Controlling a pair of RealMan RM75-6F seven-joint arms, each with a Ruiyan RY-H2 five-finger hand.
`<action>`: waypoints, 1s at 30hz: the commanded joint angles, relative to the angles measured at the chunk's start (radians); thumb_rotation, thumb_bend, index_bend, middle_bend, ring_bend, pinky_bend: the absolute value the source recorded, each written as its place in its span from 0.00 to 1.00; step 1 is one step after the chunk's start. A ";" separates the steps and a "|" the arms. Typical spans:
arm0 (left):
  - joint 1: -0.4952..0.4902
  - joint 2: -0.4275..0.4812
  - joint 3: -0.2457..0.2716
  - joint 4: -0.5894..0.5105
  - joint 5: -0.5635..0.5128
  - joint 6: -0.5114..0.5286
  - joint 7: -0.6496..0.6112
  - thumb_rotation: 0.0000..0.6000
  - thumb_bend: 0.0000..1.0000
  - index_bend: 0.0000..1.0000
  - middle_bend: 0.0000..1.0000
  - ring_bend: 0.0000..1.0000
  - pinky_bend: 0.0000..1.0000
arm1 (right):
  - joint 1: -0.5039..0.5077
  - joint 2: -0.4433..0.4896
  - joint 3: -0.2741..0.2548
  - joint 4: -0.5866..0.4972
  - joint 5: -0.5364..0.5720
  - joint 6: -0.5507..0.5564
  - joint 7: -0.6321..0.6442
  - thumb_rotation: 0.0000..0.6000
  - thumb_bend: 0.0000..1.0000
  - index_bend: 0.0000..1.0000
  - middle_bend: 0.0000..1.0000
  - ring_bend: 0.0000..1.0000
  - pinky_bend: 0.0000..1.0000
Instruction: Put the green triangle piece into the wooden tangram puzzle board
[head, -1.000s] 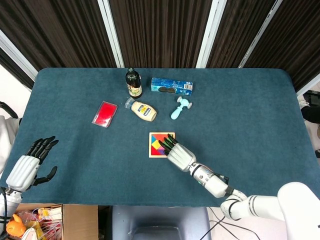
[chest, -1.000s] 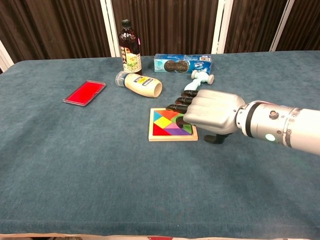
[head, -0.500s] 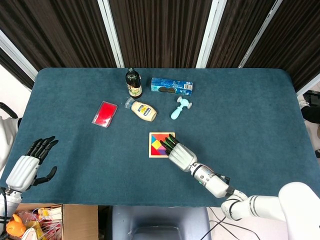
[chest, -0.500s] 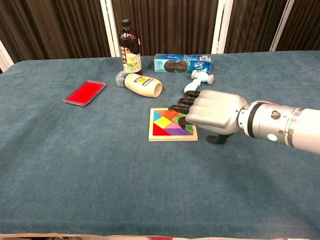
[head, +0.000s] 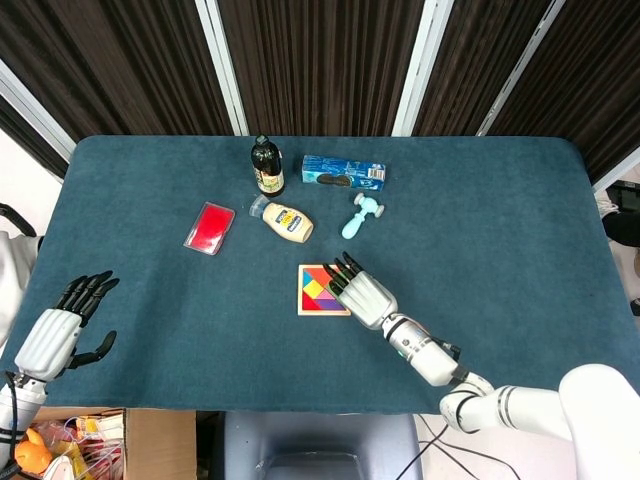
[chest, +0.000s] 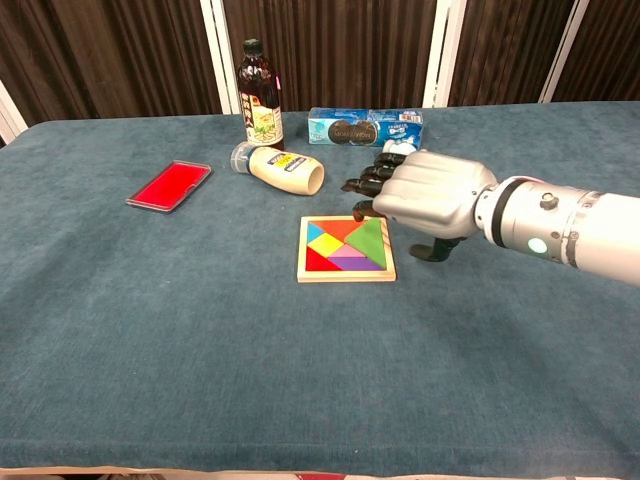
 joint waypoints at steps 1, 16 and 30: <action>-0.002 -0.001 -0.001 0.000 -0.002 -0.002 0.002 1.00 0.46 0.00 0.00 0.00 0.03 | 0.019 -0.022 0.020 0.038 0.038 -0.033 -0.003 1.00 0.50 0.29 0.00 0.00 0.00; 0.003 -0.002 0.003 0.003 -0.002 -0.001 0.002 1.00 0.46 0.00 0.00 0.00 0.04 | 0.059 -0.101 0.024 0.160 0.112 -0.091 -0.007 1.00 0.50 0.28 0.00 0.00 0.00; 0.005 0.001 0.007 -0.001 0.002 0.002 0.002 1.00 0.46 0.00 0.00 0.00 0.04 | 0.037 -0.051 -0.014 0.093 0.098 -0.053 -0.018 1.00 0.50 0.31 0.00 0.00 0.00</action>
